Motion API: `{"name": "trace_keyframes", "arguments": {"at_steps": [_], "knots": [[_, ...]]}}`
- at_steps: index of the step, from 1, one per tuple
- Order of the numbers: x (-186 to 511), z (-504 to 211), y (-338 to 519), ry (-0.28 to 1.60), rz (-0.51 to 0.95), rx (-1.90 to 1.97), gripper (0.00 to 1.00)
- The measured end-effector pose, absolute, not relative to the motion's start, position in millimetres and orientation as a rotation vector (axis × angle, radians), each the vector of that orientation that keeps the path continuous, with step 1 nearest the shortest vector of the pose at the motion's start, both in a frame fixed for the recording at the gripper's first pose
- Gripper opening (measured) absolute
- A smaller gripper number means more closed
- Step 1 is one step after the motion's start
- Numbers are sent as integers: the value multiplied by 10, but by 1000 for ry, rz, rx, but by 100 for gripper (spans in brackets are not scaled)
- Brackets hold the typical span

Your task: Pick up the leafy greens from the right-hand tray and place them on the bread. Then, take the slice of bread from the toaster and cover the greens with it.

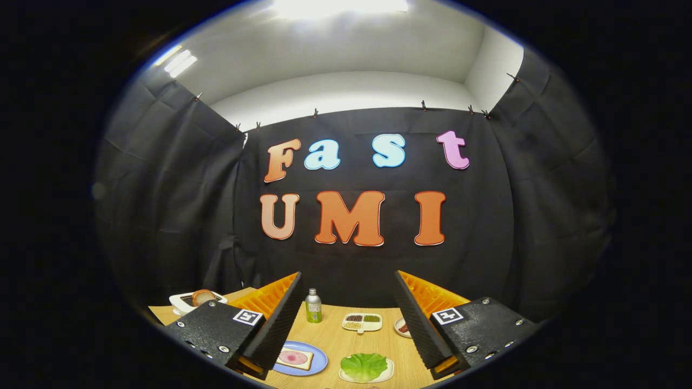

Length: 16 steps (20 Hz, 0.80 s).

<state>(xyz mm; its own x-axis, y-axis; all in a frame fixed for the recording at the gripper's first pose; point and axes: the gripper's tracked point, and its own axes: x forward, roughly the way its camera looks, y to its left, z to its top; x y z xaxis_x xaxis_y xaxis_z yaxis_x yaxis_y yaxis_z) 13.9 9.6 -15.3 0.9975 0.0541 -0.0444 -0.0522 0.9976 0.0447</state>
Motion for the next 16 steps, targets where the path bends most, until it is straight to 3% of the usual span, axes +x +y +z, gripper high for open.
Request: {"name": "trace_keyframes", "arguments": {"at_steps": [16], "knots": [[434,-1493,35,453,101,48,99]]}}
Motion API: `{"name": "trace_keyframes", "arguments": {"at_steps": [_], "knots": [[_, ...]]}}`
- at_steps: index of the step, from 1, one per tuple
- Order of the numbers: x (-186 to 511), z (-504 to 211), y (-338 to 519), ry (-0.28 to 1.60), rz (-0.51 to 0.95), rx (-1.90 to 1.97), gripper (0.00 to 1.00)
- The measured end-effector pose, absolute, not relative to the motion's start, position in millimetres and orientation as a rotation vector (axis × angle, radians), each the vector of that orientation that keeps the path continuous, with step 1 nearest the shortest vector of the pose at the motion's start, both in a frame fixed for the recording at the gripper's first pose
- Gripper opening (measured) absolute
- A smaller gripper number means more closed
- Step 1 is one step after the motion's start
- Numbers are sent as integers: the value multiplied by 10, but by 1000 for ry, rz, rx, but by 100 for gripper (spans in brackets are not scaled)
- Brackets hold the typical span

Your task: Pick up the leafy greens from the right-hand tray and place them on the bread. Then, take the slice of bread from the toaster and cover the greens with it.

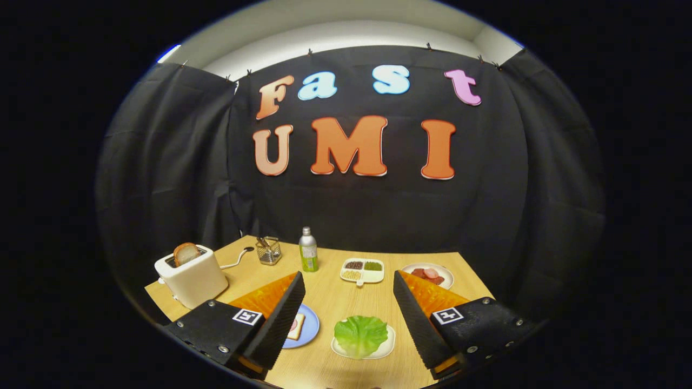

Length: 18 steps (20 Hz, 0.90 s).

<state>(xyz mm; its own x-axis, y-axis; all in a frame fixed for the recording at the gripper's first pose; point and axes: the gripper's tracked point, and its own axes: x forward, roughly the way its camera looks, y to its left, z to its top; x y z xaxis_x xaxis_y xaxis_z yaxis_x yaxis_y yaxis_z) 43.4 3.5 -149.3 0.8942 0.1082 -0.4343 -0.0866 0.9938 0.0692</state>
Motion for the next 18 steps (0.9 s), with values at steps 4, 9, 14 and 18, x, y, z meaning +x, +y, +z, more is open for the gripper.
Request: {"name": "trace_keyframes", "arguments": {"at_steps": [4,9,14,18], "knots": [[462,-1881,55,588,128,76,98],[421,-2471,66,791,144,71,99],[330,-2910,84,973,158,64,99],[328,-3167,105,1078,157,57,99]]}}
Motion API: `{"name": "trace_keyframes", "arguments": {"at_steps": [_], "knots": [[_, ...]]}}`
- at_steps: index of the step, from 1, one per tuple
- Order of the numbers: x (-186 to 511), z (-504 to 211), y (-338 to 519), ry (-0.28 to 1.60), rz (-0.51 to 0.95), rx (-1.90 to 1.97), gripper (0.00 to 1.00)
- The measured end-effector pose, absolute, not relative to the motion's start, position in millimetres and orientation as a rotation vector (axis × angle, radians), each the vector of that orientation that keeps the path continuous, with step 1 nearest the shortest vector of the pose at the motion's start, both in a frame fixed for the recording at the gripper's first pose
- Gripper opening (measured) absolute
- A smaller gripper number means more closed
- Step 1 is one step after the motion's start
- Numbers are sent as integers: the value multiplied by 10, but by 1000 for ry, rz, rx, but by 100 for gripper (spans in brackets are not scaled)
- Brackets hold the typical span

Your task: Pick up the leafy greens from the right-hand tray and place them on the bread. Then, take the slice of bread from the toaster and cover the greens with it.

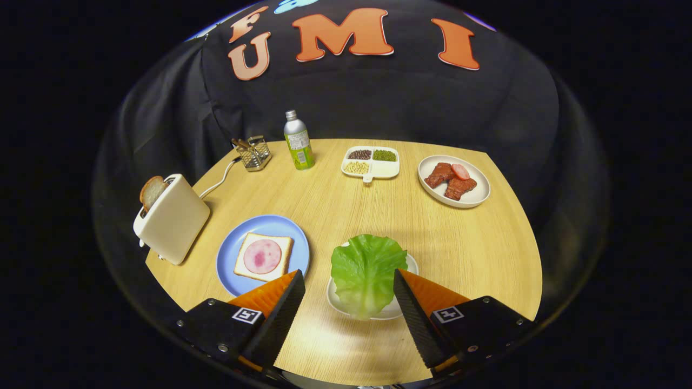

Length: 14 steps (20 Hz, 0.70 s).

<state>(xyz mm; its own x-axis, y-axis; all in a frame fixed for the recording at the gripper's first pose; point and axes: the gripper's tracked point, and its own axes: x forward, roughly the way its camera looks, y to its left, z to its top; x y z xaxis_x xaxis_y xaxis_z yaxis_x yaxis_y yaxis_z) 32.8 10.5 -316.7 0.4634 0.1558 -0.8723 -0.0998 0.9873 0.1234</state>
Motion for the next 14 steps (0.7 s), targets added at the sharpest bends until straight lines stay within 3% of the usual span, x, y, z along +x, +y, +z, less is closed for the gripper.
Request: {"name": "trace_keyframes", "arguments": {"at_steps": [14], "knots": [[296,-4013,44,1344,110,93,92]]}}
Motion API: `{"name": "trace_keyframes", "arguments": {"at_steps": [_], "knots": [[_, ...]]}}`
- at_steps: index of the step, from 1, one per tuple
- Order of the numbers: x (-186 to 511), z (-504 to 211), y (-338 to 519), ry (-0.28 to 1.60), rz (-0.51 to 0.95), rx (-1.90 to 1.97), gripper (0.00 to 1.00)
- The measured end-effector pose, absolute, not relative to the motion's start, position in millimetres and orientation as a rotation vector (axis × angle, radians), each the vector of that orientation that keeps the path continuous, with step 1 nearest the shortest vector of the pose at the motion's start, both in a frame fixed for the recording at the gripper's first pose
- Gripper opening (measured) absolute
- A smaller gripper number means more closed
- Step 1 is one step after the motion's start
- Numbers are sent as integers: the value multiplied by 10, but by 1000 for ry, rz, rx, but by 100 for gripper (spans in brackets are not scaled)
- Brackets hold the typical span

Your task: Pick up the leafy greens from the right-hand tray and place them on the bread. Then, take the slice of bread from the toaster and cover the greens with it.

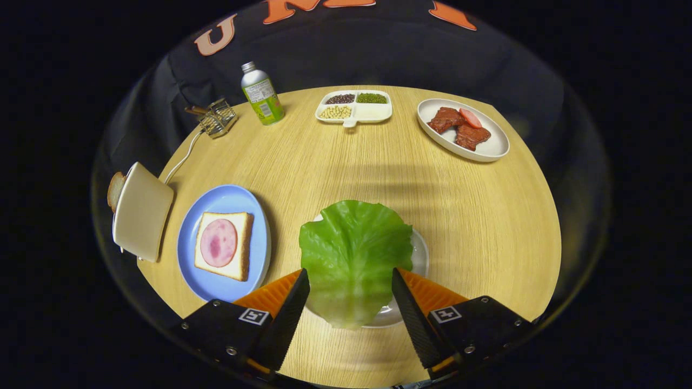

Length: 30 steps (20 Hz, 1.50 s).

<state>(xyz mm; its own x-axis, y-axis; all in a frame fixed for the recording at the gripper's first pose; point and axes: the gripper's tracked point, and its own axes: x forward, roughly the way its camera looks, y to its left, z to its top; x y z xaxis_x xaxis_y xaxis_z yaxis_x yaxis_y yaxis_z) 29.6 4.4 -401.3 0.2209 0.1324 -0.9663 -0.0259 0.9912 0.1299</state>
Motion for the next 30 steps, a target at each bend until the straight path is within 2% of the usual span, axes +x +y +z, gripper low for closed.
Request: {"name": "trace_keyframes", "arguments": {"at_steps": [9,17,19,20,24,27,30], "knots": [[325,-4292,17,1383,68,55,88],[327,-4316,-20,1387,42,14,73],[333,-4307,-37,1378,35,18,64],[344,-4315,-34,1375,31,18,55],[357,-4306,18,1353,43,6,41],[356,-4300,17,1340,20,6,22],[364,-4293,38,1329,19,3,17]]}}
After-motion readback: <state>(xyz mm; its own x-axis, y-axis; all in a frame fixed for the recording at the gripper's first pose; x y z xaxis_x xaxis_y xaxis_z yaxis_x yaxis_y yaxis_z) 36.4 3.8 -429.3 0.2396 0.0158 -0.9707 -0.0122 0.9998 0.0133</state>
